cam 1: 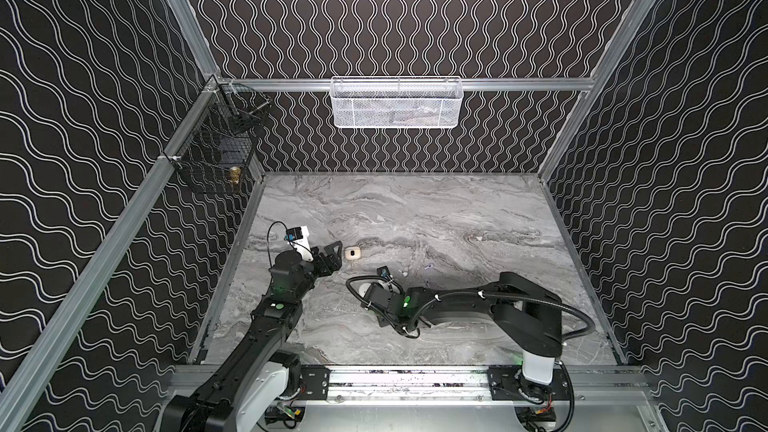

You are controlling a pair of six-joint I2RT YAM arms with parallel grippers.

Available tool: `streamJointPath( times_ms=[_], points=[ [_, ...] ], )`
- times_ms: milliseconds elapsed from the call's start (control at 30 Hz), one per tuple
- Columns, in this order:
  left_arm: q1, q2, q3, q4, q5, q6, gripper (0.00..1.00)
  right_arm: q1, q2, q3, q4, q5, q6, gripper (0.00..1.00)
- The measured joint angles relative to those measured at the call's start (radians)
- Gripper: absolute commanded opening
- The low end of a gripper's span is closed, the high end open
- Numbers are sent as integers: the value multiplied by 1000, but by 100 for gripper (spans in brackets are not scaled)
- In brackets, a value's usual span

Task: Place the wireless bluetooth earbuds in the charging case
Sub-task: 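Close the right gripper on the lavender case and lift it, then carry the lavender case toward the left gripper while the left gripper reaches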

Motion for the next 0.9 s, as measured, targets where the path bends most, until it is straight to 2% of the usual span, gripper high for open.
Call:
streamJointPath(
  times_ms=[100, 233, 367, 467, 533, 633, 767, 900],
  points=[
    [3, -47, 136, -142, -3, 3, 95, -15, -131, -32, 98, 49, -117, 34],
    [3, -143, 306, -314, -1, 70, 88, -68, -333, -102, 305, 118, -326, 31],
    [3, -230, 361, -457, 31, 132, 85, -123, -514, -171, 498, 124, -497, 32],
    [4, -237, 385, -558, 87, 155, 79, -125, -584, -195, 633, 60, -619, 30],
    [4, -233, 396, -601, 142, 164, 75, -125, -590, -196, 692, 5, -699, 25],
    [4, -225, 413, -645, 214, 169, 72, -126, -595, -227, 756, -90, -819, 23],
    [4, -236, 420, -665, 300, 169, 69, -126, -628, -322, 842, -200, -970, 19],
    [4, -242, 412, -632, 407, 157, 65, -127, -631, -364, 894, -245, -1091, 15]
  ],
)
